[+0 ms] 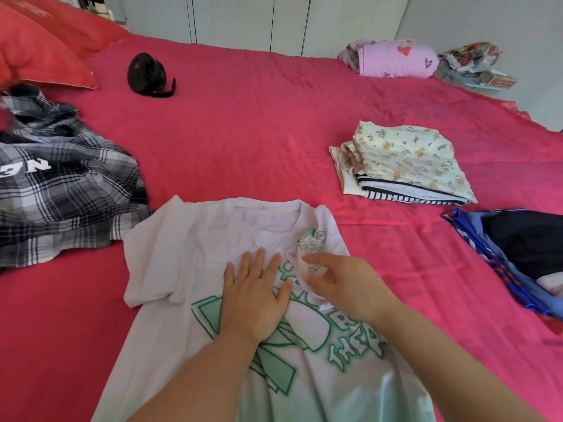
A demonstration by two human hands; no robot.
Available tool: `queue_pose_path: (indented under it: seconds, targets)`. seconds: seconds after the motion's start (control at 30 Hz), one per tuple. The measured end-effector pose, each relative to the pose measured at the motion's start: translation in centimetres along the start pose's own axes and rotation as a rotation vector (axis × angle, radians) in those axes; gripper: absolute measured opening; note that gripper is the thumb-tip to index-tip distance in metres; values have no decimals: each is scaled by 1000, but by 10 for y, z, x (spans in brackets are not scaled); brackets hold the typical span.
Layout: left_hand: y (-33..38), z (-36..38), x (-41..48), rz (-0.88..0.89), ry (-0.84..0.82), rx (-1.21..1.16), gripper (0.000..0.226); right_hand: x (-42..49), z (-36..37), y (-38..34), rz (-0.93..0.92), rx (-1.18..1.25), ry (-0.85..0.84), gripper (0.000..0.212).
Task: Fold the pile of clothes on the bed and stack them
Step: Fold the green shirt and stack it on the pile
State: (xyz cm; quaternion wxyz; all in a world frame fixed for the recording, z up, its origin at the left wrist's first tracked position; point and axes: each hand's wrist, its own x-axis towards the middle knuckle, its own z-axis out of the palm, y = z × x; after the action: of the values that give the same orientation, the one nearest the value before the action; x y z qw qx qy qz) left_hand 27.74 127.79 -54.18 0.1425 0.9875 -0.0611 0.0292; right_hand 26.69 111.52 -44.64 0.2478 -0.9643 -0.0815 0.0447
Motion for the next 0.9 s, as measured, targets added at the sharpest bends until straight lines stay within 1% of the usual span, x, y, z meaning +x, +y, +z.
queue_pose_path:
  seconds: [0.03,0.1,0.13,0.2,0.27,0.33,0.4,0.43,0.47,0.5,0.53,0.57,0.6,0.67,0.77,0.83,0.9]
  targets:
    - [0,0,0,1,-1,0,66,3,-2,2,15,-4,51,27]
    - [0,0,-1,-2,0,0,64,12,-9,7,40,-17,242,24]
    - [1,0,-1,-3,-1,-1,64,18,-12,8,46,-31,296,24]
    - [2,-1,-1,-3,-5,-2,65,31,-10,9,12,-100,302,27]
    - [2,-2,-1,0,-4,3,65,46,-5,10,-52,-203,255,34]
    - [2,-2,-2,1,2,3,64,62,-2,14,-69,-294,204,46]
    - [1,-1,-2,3,2,4,64,81,-5,19,9,-357,92,57]
    - [0,0,-2,4,2,5,64,90,-8,21,60,-385,7,59]
    - [0,0,-2,4,5,8,65,98,-11,24,91,-423,-79,55]
    - [0,1,-2,5,9,9,65,105,-14,26,109,-474,-147,47]
    - [0,1,-1,7,12,9,65,111,-16,28,128,-520,-169,37]
    - [0,1,-1,7,12,6,65,114,-20,28,164,-538,-136,30]
    - [0,1,-1,7,13,3,65,117,-24,30,212,-527,-71,28]
    - [-1,1,-1,4,16,3,64,119,-31,37,288,-494,76,30]
    - [-1,1,-1,2,11,8,63,112,-34,49,350,-453,186,34]
    - [-1,0,-2,0,5,6,63,102,-30,52,308,-332,274,36]
    - [0,-1,-2,-3,5,9,63,91,-22,48,194,-200,362,32]
